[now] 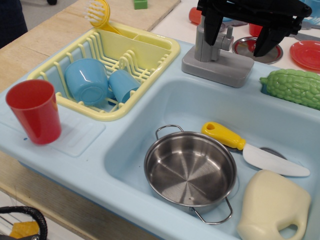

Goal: Turn lever vertical to front

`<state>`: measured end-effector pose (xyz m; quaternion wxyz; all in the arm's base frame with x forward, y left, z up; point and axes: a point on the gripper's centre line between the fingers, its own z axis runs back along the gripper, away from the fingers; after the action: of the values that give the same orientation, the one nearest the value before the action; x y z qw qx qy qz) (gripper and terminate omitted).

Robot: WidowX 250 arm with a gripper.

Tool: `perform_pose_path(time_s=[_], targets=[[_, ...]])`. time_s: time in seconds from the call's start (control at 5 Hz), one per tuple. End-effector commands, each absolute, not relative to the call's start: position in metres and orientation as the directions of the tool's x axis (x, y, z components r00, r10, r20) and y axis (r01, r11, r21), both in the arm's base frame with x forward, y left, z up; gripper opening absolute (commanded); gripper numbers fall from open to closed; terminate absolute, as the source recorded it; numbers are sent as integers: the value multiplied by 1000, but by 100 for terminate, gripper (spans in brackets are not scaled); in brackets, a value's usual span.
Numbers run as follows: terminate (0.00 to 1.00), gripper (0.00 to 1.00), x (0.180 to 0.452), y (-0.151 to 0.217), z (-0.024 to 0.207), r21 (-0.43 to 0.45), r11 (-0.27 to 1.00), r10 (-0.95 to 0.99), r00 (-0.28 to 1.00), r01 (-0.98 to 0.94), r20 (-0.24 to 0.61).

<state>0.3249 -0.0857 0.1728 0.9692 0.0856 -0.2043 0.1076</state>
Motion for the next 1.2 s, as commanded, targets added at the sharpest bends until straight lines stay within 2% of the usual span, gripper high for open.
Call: perform_pose_path(time_s=[0.0, 0.4, 0.6, 1.0], targets=[[0, 100, 341, -82, 190, 105, 972, 137, 870, -210, 474], [0, 100, 349, -80, 182, 79, 978, 127, 857, -191, 500], [0, 0, 350, -80, 177, 59, 977, 149, 861, -203, 486], [0, 0, 338, -81, 173, 21, 970, 200, 849, -241, 488]])
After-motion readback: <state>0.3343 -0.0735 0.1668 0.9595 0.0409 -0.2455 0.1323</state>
